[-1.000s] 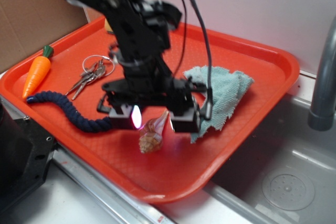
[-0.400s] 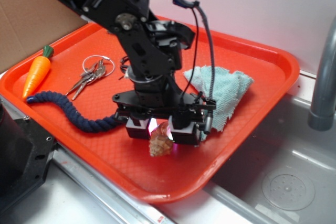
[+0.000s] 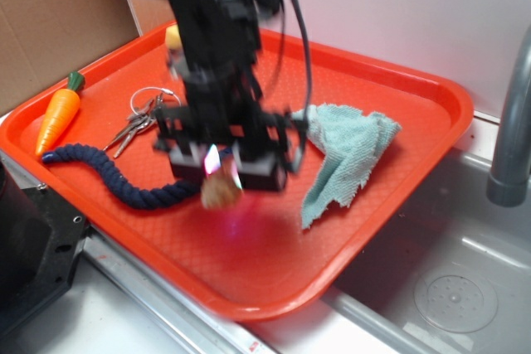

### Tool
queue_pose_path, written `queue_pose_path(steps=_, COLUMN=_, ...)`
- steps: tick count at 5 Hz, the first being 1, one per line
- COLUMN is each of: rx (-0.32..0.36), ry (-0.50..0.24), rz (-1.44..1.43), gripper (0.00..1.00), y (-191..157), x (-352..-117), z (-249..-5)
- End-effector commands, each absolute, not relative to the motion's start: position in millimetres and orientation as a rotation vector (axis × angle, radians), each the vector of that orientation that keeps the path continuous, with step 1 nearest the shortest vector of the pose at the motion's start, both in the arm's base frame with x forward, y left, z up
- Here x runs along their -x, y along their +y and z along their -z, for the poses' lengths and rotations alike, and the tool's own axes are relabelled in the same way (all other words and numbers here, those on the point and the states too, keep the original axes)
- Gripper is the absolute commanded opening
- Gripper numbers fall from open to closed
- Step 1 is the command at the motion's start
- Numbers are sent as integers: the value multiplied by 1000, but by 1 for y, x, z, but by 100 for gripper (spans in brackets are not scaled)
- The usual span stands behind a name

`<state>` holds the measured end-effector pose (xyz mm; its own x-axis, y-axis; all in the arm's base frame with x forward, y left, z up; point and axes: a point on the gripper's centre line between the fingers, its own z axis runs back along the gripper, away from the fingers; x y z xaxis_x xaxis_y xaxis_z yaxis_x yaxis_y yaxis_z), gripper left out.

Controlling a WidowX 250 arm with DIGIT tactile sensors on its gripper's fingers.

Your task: Grab the shell.

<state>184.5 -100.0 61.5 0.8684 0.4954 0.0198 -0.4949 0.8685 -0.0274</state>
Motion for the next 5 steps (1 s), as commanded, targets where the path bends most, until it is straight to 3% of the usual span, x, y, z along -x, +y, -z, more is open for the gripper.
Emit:
queue_pose_path(steps=1, rx=108, ry=-33, rz=-382, gripper=0, y=-50, x=-223, z=-142)
queue_pose_path(steps=2, rx=133, ry=-45, rz=-348, gripper=0, y=-16, x=-233, z=-175)
queue_pose_path(steps=3, rx=151, ry=-82, rz=-341, gripper=0, y=3, x=-235, z=-193)
queue_pose_path(steps=4, rx=148, ry=-117, rz=-318, gripper=0, y=7, x=-231, z=-200)
queue_pose_path(steps=5, rx=90, ry=-84, rz=-331, gripper=0, y=0, x=-234, z=-195)
